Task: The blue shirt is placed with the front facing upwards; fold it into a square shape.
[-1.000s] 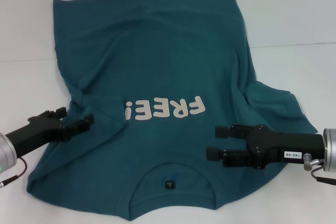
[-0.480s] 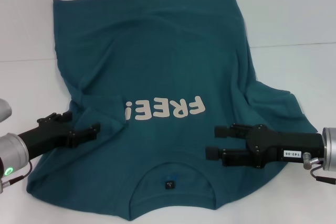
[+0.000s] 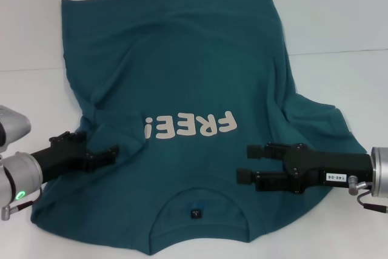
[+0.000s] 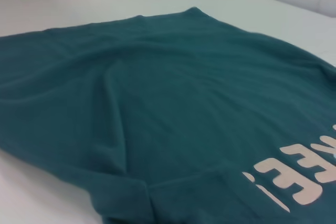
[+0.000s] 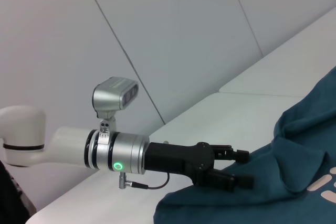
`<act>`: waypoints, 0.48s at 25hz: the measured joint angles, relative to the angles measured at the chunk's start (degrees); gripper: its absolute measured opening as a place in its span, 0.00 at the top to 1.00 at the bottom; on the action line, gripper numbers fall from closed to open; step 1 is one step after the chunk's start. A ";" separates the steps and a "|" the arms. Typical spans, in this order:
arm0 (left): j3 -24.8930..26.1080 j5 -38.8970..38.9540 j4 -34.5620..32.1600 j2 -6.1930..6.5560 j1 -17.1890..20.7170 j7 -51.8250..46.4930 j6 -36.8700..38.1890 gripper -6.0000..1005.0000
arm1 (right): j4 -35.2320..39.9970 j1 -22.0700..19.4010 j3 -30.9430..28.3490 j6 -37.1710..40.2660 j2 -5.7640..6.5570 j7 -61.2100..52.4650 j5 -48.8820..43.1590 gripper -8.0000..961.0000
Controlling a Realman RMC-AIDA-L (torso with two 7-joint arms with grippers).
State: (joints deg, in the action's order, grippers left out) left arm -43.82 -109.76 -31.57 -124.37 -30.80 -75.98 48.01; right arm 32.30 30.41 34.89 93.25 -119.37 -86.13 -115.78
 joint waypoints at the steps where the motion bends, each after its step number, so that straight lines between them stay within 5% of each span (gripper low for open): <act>1: -0.21 0.00 0.01 0.00 -0.06 -0.01 -0.09 0.09 | -0.08 0.00 0.00 -0.03 0.00 0.01 0.04 0.05; 12: -1.08 -0.01 0.02 0.10 -0.47 0.02 -0.20 0.09 | -0.31 0.00 -0.04 -0.37 -0.06 0.20 0.13 0.05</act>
State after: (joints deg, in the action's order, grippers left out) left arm -44.90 -109.77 -31.55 -124.28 -31.27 -75.95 47.81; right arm 31.99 30.41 34.86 92.88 -119.43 -85.93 -115.66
